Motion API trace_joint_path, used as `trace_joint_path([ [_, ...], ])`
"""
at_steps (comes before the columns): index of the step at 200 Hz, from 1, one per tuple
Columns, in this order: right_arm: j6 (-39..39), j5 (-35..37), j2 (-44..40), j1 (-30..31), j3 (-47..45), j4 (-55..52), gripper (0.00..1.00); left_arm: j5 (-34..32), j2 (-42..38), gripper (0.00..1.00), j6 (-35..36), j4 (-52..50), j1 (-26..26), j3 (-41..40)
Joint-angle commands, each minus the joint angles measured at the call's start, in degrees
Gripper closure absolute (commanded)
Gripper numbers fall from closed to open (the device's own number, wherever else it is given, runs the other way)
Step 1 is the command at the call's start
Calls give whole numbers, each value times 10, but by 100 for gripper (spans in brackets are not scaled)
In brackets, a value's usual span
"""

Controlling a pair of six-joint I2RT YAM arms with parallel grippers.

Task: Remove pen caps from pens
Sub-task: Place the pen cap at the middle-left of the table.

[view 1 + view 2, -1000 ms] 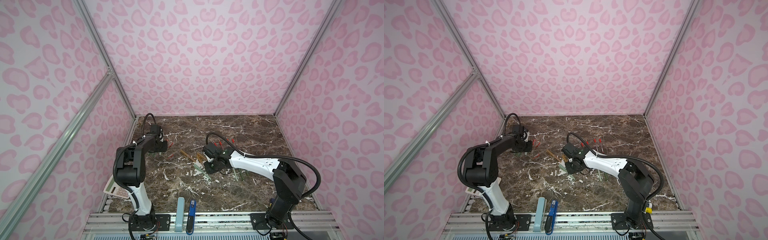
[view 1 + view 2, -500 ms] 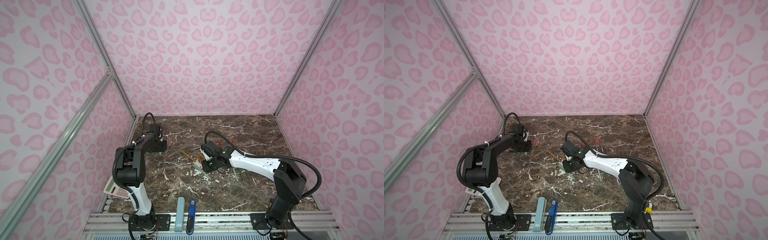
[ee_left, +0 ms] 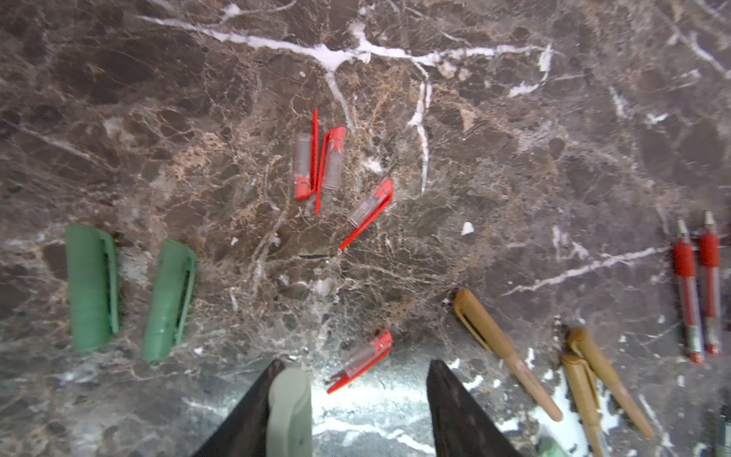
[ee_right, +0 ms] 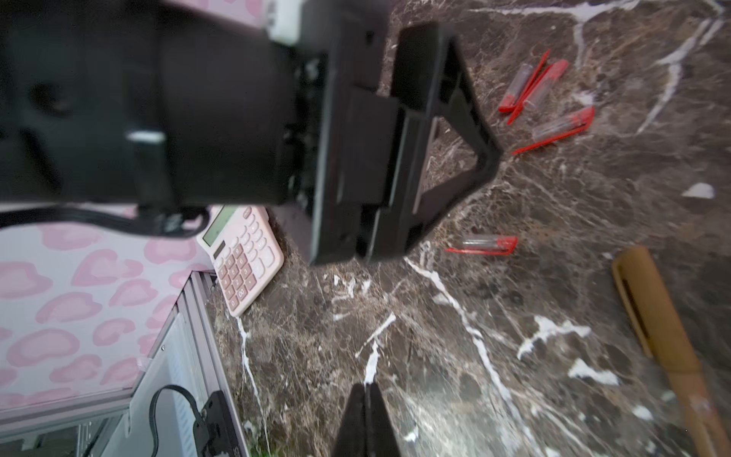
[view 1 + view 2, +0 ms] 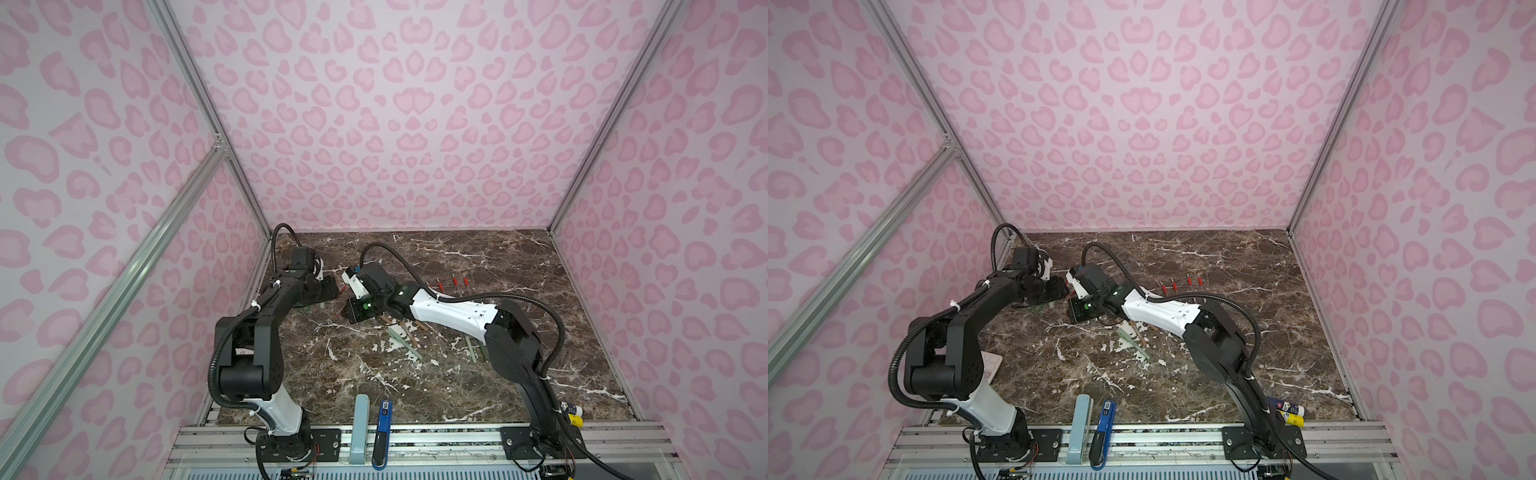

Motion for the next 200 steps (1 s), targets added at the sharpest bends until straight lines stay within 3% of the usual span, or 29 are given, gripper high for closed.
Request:
trace_joint_path([
  [1,52,-12,21,-1,4,101,100,54,-20,37,-64,39,5,-22],
  [36,114,-7,78,-4,29,155,100,58,-64,33,-128,85,10,-67],
  [50,139,-7,87,-4,23,203,100,67,-84,30,-179,123,24,-95],
  [82,153,-13,117,1,68,194,100,96,-119,31,-284,194,56,-153],
  [149,212,-59,171,11,113,253,100,148,-122,30,-380,262,65,-190],
  [200,197,-34,172,6,113,215,100,146,-133,32,-365,257,66,-195],
])
